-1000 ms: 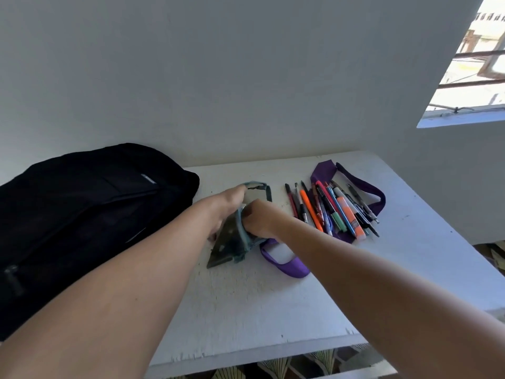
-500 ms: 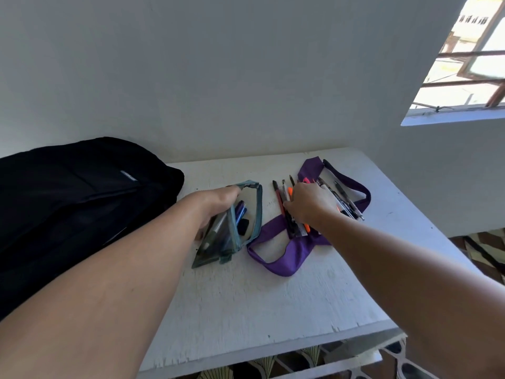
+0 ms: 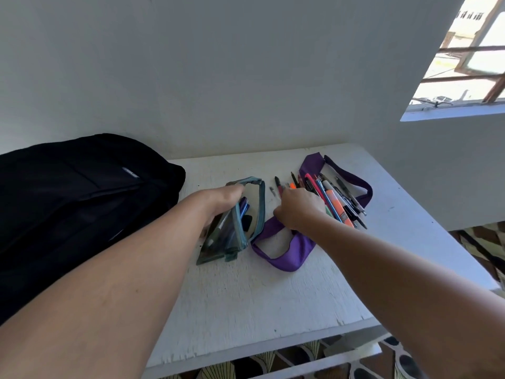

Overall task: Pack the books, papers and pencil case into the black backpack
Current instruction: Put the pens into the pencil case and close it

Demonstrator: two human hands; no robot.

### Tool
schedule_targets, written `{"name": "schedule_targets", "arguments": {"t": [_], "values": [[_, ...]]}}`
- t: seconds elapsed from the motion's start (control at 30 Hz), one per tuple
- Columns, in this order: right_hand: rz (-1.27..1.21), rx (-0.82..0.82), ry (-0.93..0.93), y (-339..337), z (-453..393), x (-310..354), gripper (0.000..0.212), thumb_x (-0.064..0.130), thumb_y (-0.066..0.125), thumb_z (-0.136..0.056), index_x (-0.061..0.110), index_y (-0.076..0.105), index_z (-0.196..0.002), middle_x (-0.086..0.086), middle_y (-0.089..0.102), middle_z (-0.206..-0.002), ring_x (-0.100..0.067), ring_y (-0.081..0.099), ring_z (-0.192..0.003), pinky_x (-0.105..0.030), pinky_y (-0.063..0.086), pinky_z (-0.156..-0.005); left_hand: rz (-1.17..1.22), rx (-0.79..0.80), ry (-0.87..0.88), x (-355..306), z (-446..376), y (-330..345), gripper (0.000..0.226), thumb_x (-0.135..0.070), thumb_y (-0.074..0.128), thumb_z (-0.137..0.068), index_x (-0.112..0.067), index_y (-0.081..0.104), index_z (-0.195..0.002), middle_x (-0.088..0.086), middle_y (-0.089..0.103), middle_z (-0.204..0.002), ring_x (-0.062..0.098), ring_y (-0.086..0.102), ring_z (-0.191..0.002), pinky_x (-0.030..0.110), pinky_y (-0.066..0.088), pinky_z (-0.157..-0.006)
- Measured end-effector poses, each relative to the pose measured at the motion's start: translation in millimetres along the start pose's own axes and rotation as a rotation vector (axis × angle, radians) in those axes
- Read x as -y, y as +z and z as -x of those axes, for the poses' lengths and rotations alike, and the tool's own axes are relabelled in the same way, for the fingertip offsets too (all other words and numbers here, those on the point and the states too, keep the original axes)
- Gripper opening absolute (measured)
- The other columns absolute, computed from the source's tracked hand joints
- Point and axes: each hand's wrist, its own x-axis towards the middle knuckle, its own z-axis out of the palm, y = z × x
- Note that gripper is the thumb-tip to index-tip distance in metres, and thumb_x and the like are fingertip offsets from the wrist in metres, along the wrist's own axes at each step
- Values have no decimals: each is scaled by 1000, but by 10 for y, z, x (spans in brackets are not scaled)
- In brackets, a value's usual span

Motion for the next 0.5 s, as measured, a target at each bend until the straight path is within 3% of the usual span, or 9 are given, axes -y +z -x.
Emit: {"name": "schedule_targets", "arguments": {"t": [0.07,0.13,0.17,0.2,0.27,0.3,0.37,0.43,0.5], "values": [[53,-42,-5,51,-3,-2,24,21,57,-101,11,61,-122,-10,68,-109,-32,65,-94,-36,44,-69,4,14,-3,5,-21,-13,45,-45,23,-110,-15,50,-91,10,52,-100,22,50,-84,33,37,-68],[90,-86,-10,78,-17,-4,26,20,57,-101,10,58,-125,-10,70,-115,-33,69,-102,-36,43,-68,-23,24,15,20,-33,-8,49,-46,23,-110,-12,54,-128,14,53,-132,29,52,-116,36,40,-90],[101,-96,-10,92,-19,-2,28,20,57,-101,10,57,-127,-10,70,-115,-33,70,-103,-36,42,-67,-41,26,15,26,-35,1,54,-47,22,-110,-14,44,-145,15,44,-147,31,45,-132,40,36,-102],[104,-103,-8,98,-27,-6,30,22,58,-101,9,56,-128,-10,70,-115,-33,70,-104,-36,42,-67,-55,30,6,21,-40,5,55,-49,22,-110,-16,41,-149,15,42,-151,31,43,-135,42,33,-107],[93,-108,0,103,-28,-4,33,24,60,-101,8,54,-130,-11,67,-119,-34,69,-106,-37,42,-68,-60,22,16,29,-64,4,45,-49,22,-110,-19,54,-118,10,52,-118,27,52,-105,38,37,-94],[93,-107,2,98,-26,0,34,24,60,-101,8,55,-130,-12,65,-122,-34,68,-107,-37,42,-69,-52,9,17,25,-85,11,40,-47,22,-111,-20,48,-97,5,46,-99,22,47,-86,32,37,-81],[117,-98,-1,80,-17,16,34,22,61,-100,9,57,-130,-13,61,-125,-34,68,-107,-38,44,-70,-44,-26,-11,1,-61,21,43,-44,23,-111,-21,36,-77,3,34,-81,17,34,-68,31,30,-62],[147,-75,-9,79,4,47,30,18,59,-99,9,62,-128,-13,59,-125,-34,67,-107,-38,45,-71,-33,-15,-14,13,-123,18,43,-44,23,-111,-20,39,-79,5,38,-83,18,38,-70,32,34,-68],[145,-51,-9,91,26,72,28,13,56,-99,8,65,-125,-14,59,-123,-34,67,-105,-39,46,-72,-20,23,-3,33,-160,29,45,-48,23,-110,-14,53,-112,12,52,-110,25,51,-96,35,40,-87]]}}
